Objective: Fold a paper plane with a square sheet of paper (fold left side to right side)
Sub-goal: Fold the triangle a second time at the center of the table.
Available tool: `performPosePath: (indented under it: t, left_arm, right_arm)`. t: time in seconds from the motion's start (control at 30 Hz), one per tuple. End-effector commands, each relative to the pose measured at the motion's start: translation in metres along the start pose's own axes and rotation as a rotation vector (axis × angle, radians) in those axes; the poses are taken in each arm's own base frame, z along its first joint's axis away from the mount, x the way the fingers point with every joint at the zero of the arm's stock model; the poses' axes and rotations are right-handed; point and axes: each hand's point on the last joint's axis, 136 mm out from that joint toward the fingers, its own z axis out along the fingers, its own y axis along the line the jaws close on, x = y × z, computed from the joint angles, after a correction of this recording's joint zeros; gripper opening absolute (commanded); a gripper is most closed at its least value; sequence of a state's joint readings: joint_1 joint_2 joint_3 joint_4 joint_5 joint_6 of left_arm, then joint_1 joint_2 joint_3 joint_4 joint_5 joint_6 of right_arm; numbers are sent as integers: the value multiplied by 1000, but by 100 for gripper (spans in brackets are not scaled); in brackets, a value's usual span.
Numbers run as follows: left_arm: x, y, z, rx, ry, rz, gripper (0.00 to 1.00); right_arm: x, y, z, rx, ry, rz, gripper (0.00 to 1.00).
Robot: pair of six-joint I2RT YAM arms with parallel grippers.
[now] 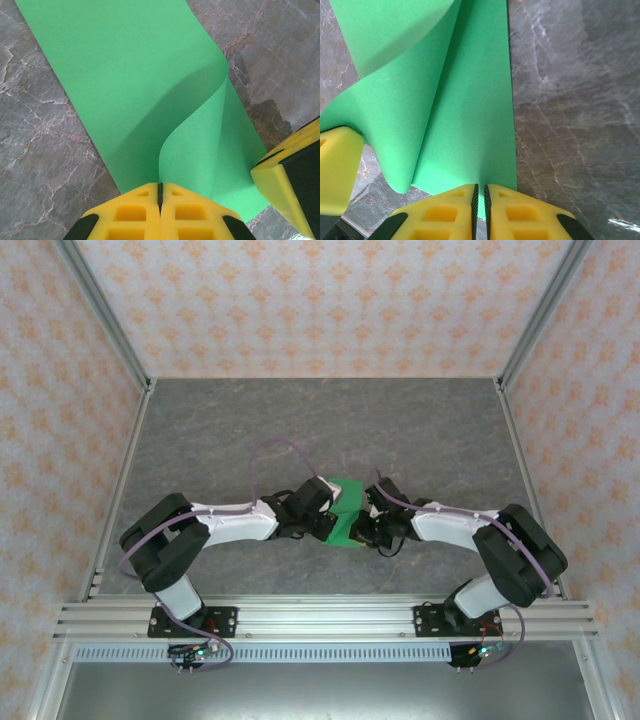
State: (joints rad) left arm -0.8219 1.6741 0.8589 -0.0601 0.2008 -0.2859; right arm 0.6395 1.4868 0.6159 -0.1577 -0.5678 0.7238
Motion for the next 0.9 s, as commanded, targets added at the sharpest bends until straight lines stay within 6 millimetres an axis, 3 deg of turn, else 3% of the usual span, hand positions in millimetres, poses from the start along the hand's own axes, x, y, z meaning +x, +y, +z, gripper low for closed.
performPosePath:
  t: [0.0, 0.87]
  left_arm:
    - [-12, 7, -2, -43, -17, 18, 0]
    - [-9, 20, 7, -93, 3, 21, 0]
  right_arm:
    - [4, -12, 4, 64, 11, -3, 16]
    - [6, -17, 5, 91, 22, -10, 16]
